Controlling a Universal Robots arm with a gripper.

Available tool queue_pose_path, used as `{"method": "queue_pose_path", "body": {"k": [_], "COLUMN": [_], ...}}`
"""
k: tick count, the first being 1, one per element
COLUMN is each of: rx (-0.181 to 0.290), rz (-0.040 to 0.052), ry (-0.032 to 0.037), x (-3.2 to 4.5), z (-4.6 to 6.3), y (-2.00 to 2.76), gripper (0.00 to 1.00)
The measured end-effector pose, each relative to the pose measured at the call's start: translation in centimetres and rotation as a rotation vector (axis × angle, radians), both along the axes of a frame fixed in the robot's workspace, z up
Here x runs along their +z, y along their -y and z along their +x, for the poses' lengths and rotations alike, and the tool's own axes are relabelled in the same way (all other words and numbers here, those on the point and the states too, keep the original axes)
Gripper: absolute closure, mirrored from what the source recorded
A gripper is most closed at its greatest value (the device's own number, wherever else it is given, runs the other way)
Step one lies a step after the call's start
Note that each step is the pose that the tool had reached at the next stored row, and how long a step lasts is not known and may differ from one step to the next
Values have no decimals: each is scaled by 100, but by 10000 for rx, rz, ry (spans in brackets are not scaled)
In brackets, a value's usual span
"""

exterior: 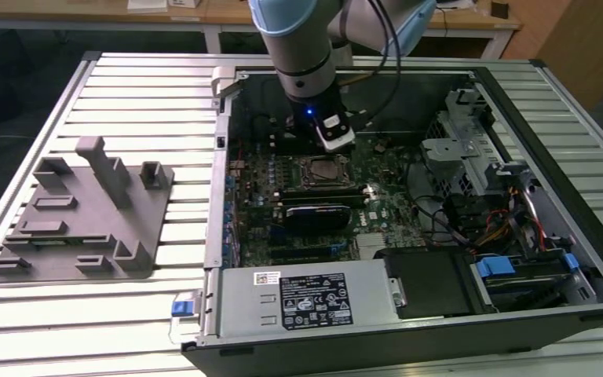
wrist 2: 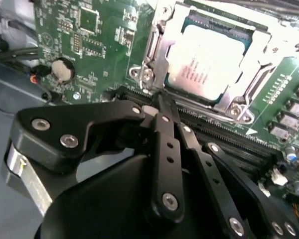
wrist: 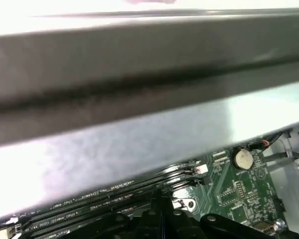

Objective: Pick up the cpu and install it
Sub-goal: 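Install the first cpu locking lever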

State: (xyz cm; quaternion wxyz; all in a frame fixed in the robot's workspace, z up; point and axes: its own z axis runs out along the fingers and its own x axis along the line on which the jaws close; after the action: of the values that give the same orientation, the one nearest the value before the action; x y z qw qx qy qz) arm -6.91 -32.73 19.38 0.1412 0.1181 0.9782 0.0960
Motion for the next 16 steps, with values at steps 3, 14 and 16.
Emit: {"method": "queue_pose_path", "body": {"k": [3,14,16], "rx": [0,2,1], "rz": [0,-29,-119], "ry": [0,-13,-53], "x": [65,161,159], "z": [0,3,15], "y": [0,0,0], "gripper": [89,89,89]}}
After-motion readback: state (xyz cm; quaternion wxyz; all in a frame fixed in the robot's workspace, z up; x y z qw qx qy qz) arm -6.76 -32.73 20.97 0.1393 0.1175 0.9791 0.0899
